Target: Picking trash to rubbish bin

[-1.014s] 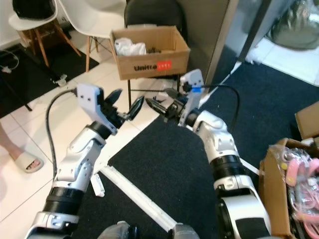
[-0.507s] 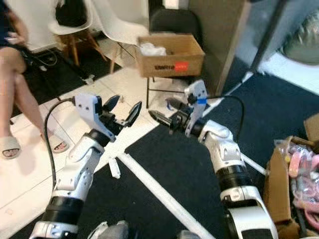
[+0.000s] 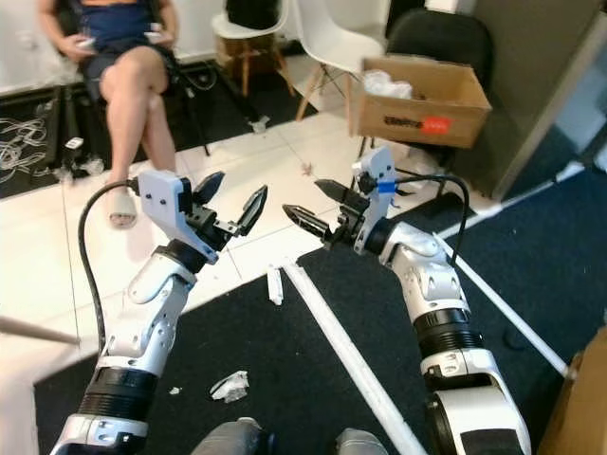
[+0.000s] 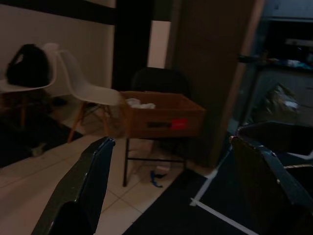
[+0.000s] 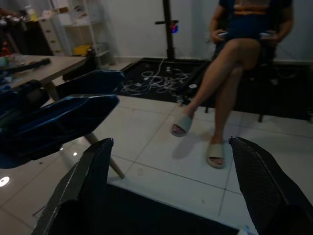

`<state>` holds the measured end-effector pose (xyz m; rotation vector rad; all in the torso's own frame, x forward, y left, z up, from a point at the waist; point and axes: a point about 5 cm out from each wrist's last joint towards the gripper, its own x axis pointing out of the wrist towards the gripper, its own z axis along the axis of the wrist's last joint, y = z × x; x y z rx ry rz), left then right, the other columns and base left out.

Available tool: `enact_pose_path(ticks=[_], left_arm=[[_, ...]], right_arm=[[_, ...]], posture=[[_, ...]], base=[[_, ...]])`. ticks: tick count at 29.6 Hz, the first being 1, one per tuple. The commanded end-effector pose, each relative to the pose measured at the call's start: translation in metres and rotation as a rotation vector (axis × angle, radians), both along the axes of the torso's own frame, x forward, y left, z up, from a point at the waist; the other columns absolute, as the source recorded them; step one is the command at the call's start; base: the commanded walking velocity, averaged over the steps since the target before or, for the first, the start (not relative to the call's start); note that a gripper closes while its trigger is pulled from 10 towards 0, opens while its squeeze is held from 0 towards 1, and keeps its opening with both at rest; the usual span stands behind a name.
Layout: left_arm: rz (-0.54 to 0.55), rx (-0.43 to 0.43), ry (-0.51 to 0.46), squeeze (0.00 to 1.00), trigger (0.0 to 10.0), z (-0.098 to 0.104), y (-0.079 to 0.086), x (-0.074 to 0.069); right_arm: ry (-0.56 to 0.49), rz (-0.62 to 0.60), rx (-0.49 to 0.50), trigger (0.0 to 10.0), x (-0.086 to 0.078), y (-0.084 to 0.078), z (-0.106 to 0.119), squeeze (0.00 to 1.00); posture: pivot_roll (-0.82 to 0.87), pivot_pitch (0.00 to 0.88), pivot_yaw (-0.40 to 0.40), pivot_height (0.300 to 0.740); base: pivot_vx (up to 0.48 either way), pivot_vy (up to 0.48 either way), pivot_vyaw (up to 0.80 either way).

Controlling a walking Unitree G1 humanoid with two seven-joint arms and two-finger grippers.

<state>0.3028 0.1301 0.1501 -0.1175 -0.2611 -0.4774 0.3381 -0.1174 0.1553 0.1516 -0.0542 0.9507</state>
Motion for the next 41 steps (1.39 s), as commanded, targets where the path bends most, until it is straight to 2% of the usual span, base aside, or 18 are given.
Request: enact_pose_path(ticks=[1,19,27,41], left_arm=[[-0.009,0.008,0.004,0.00,10.0,-0.0020,-0.0021,0.0003],[-0.005,0.002,0.011,0.00,10.0,-0.0048,-0.0017,0.0015],[-0.010,-0.006,0.012,0.00,10.0,-0.0054,-0.0028,0.0024],[-0.036,0.001,0.011,0.00,10.0,-0.0055,-0.0050,0.0006]], right_arm=[[-0.013,0.001,-0.020,10.0,-0.0008,-0.0026,0.0008,0.00],[-0.006,0.010,-0.014,10.0,-0.0010,-0.0036,-0.0007,0.00],[-0.015,-0.003,-0.041,10.0,-0.0002,-0.0033,-0.0014,0.00],[-0.044,-0.043,-0.075,10.0,-0.0016,-0.0002,-0.0033,0.00]], posture=[[-0.04,0.000,-0.054,0.740],[-0.05,0.000,-0.056,0.740],[-0.05,0.000,-0.053,0.740],[-0.04,0.000,-0.014,0.740]], base=[[0.000,0.000,0.77],[0.000,0.000,0.77],[0.000,0.000,0.76],[0.000,0.000,0.76]])
